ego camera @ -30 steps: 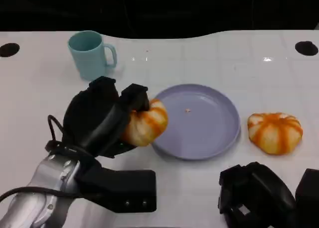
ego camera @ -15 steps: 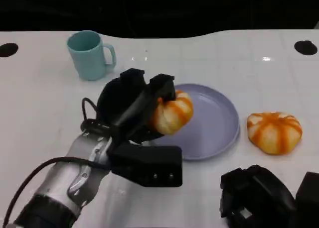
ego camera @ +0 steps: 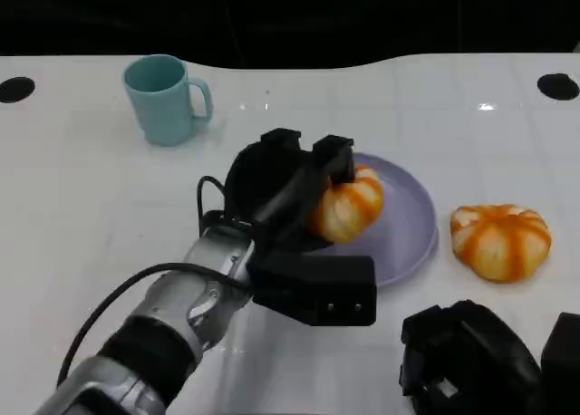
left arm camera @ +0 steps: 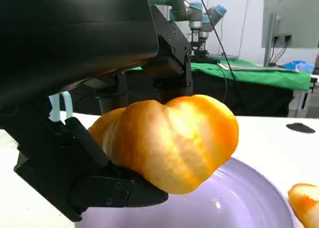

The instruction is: Grasp the bread from the table and place it into the plate.

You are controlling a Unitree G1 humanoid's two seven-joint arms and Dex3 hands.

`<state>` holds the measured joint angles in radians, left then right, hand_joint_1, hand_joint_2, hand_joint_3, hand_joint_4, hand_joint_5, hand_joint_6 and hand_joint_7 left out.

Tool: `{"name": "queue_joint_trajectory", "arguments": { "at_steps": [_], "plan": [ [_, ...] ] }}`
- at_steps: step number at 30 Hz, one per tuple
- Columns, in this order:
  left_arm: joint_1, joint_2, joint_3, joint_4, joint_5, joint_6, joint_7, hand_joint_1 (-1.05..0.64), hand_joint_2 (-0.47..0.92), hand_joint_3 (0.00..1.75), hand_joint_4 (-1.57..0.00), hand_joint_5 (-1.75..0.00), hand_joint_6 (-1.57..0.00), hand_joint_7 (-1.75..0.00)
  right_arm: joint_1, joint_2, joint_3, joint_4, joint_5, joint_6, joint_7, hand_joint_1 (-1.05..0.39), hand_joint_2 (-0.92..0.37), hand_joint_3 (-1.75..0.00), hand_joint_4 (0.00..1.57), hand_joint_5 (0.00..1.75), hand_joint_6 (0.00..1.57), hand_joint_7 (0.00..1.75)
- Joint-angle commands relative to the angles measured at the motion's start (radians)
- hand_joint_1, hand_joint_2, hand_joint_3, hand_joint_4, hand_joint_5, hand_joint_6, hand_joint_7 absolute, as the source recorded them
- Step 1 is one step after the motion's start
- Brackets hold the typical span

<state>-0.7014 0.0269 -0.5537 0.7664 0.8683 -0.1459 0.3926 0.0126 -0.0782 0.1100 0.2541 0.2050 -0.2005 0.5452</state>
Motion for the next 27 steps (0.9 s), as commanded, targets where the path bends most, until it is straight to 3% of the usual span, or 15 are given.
{"name": "queue_joint_trajectory", "arguments": {
  "at_steps": [1,3,5,6,7,10,13,17,22,27],
  "plan": [
    [-0.067,-0.018,-0.021,0.088,0.001,-0.002,0.036,-0.29,0.49,0.92,-0.98,-1.75,-0.72,-1.67,0.007,-0.01,-0.011,-0.007,-0.002,-0.005,-0.004,-1.05,-0.03,-1.38,1.57,1.29,1.57,1.02],
    [-0.085,-0.03,-0.027,0.126,-0.008,-0.007,0.033,-0.3,0.53,0.87,-0.91,-1.75,-0.7,-1.59,0.009,-0.011,-0.01,-0.011,-0.007,-0.006,-0.008,-1.05,-0.03,-1.38,1.56,1.29,1.57,1.02],
    [-0.099,-0.036,-0.031,0.155,-0.016,-0.022,0.033,-0.33,0.56,0.82,-0.82,-1.73,-0.76,-1.33,0.01,-0.01,-0.01,-0.011,-0.002,-0.005,-0.004,-1.05,-0.03,-1.38,1.56,1.29,1.57,1.02],
    [-0.106,-0.037,-0.036,0.166,-0.017,-0.027,0.032,-0.36,0.6,0.77,-0.76,-1.45,-0.74,-1.1,0.009,-0.009,-0.01,-0.009,0.002,-0.006,0.0,-1.05,-0.03,-1.38,1.57,1.29,1.57,1.02],
    [-0.111,-0.038,-0.041,0.173,-0.015,-0.029,0.029,-0.37,0.62,0.74,-0.74,-1.33,-0.73,-0.99,0.008,-0.008,-0.01,-0.007,0.004,-0.008,0.003,-1.05,-0.03,-1.38,1.57,1.29,1.57,1.02],
    [-0.119,-0.037,-0.054,0.182,-0.013,-0.024,0.01,-0.4,0.66,0.68,-0.66,-1.18,-0.68,-0.76,0.009,-0.006,-0.012,-0.007,0.009,-0.004,0.004,-1.05,-0.03,-1.38,1.57,1.3,1.57,1.02],
    [-0.119,-0.032,-0.063,0.173,-0.018,-0.022,-0.038,-0.58,0.87,0.27,-0.26,-0.94,-0.41,-0.3,0.015,-0.009,-0.01,-0.021,0.001,0.007,-0.006,-1.05,-0.02,-1.38,1.57,1.29,1.57,1.02],
    [-0.117,-0.011,-0.076,0.141,-0.014,-0.02,-0.099,-0.77,0.92,0.31,-0.04,-0.94,-0.28,-0.2,0.017,-0.014,-0.007,-0.028,-0.007,0.003,-0.008,-1.05,-0.03,-1.4,1.57,1.29,1.57,1.03],
    [-0.107,0.028,-0.092,0.056,-0.012,0.015,-0.243,-0.95,0.92,0.44,0.0,-0.75,-0.15,-0.15,0.015,-0.011,-0.01,-0.031,0.002,0.014,-0.008,-1.05,-0.02,-1.4,1.57,1.29,1.57,1.02],
    [-0.058,0.075,-0.091,-0.078,-0.009,0.047,-0.322,-0.99,0.92,0.39,0.0,-0.77,-0.14,-0.15,0.017,-0.012,-0.011,-0.029,0.003,0.015,-0.006,-1.05,-0.02,-1.4,1.57,1.29,1.57,1.02]
  ]
}}
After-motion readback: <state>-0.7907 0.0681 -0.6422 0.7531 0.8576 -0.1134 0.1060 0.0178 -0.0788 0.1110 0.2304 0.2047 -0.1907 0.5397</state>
